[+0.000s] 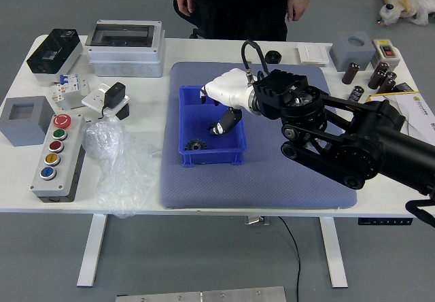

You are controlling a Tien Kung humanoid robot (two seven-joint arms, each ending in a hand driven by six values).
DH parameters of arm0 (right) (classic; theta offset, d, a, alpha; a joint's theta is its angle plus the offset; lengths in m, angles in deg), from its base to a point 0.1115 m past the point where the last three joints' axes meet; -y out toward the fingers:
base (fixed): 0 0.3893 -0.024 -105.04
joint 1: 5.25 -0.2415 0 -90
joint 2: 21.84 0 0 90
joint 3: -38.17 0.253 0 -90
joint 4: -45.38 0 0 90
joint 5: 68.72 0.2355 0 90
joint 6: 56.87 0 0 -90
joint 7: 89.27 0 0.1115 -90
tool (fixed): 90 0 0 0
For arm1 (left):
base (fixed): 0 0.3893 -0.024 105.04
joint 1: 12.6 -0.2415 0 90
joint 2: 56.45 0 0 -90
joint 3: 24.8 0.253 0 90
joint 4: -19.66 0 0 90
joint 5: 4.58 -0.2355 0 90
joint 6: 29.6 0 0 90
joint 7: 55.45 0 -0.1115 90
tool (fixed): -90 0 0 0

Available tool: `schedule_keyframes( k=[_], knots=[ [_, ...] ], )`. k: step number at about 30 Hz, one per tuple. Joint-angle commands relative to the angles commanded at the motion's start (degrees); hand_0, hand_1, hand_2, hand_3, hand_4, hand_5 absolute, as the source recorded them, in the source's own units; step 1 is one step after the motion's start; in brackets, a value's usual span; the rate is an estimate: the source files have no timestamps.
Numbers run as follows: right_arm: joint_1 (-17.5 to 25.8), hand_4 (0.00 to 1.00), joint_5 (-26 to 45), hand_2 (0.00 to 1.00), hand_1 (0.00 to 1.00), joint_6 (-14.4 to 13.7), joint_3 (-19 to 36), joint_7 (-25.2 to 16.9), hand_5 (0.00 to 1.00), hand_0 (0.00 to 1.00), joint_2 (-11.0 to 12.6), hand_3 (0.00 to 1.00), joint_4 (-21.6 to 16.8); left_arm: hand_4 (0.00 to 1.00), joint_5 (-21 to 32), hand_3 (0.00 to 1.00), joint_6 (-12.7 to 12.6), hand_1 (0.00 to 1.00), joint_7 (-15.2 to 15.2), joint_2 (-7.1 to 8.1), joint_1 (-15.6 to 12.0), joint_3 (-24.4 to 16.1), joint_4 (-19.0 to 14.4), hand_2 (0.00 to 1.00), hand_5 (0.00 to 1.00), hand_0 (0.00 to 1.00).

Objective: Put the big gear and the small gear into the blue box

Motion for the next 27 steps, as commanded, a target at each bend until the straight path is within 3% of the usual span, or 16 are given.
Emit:
schedule_keyframes(
  k=[8,21,22,27],
  knots=[
    [0.64,0.908,-1.01,0.682,0.501,-0.16,3.27,0.29,0.413,0.467,3.17,0.840,-2.88,0.592,-0.26,0.768,-0.08,0.823,0.03,0.19,-0.38,-0.45,0.00,0.821,0.373,0.856],
    [5.92,0.880,-1.65,0.679,0.517,-0.67,10.43,0.60,0.446,0.485,9.57,0.820,-7.52,0.592,-1.23,0.768,-0.04,0.821,0.25,0.38,-0.81,-2.15,-0.07,0.821,0.372,0.856],
    [6.39,0.799,-1.68,0.736,0.591,-0.59,11.14,0.68,0.458,0.590,10.02,0.817,-7.75,0.592,-1.27,0.767,-0.05,0.822,0.26,0.37,-0.88,-2.28,-0.07,0.821,0.373,0.856],
    [8.48,0.799,-1.81,0.736,0.591,-0.61,14.68,0.86,0.458,0.590,11.88,0.817,-8.48,0.592,-1.42,0.767,-0.15,0.822,0.27,0.46,-1.50,-2.76,-0.07,0.821,0.373,0.856]
  ],
)
